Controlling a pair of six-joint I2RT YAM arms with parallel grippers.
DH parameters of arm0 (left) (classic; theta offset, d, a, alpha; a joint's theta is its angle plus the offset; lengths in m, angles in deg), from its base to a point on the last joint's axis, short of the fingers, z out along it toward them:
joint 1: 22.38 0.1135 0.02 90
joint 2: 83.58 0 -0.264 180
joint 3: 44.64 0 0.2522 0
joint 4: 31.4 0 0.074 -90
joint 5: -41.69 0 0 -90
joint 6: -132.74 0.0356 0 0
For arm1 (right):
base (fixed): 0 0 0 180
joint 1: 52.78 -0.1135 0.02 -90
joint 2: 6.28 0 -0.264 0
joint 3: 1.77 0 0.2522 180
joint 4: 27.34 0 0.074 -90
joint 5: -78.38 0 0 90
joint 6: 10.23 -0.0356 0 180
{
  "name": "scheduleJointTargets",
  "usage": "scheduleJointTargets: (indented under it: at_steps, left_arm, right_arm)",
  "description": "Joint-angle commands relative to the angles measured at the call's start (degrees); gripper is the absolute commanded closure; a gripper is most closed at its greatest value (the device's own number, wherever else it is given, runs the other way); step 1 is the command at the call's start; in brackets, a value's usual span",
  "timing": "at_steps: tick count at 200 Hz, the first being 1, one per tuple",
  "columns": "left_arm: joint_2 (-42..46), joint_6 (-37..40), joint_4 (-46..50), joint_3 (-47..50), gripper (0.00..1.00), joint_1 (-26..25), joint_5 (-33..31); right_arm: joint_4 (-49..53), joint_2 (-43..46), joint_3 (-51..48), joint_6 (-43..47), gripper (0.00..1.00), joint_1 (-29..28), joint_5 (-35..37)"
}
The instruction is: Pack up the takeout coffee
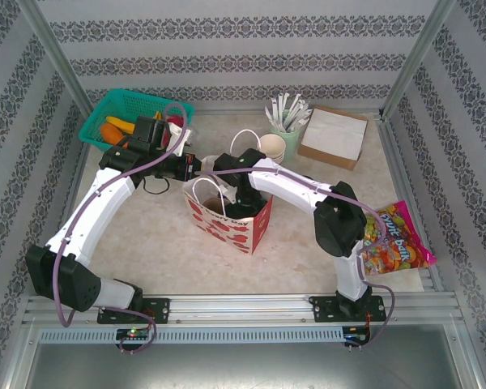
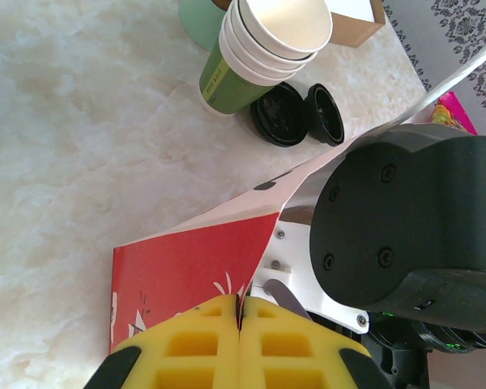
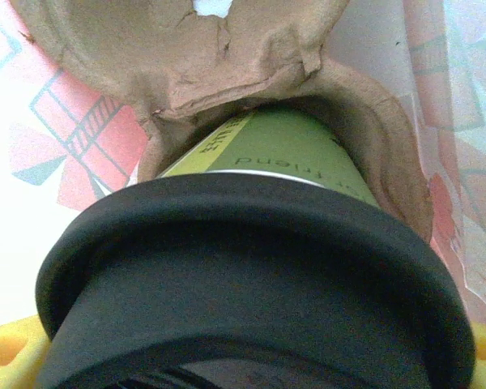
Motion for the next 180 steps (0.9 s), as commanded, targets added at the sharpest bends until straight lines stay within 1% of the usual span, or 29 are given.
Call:
scheduleJointTargets:
  at_steps: [1,24,29,43,52,180]
  left_arm:
    - [0.1,0.9,1.4,-1.8,1.0,0.3,0.2]
    - [0.1,0.9,1.9,-2.1,1.0,0.4,0.1]
    - [0.1,0.9,1.9,-2.2,1.0,0.4,0.1]
    - [0.1,0.9,2.2,-2.5,1.0,0.4,0.0]
    - [0.1,1.0,2.4,-2.6,1.0,0.4,-0.1]
    - [-0.4,0.7,3.0,-2.3,1.0,0.4,-2.2]
  right_arm:
    - [-0.1,1.0,1.3,-0.7,0.17,0.4,3.8]
    - [1.3,1.4,3.7,0.2,0.16,-0.2,4.0]
    - [1.5,1.4,4.2,0.3,0.12,-0.4,4.1]
    - [2.4,1.3,5.8,0.6,0.07,-0.6,4.2]
    - [2.9,1.1,6.7,0.8,0.02,-0.8,4.4]
    - [8.9,1.7,13.2,2.7,0.02,-1.6,4.2]
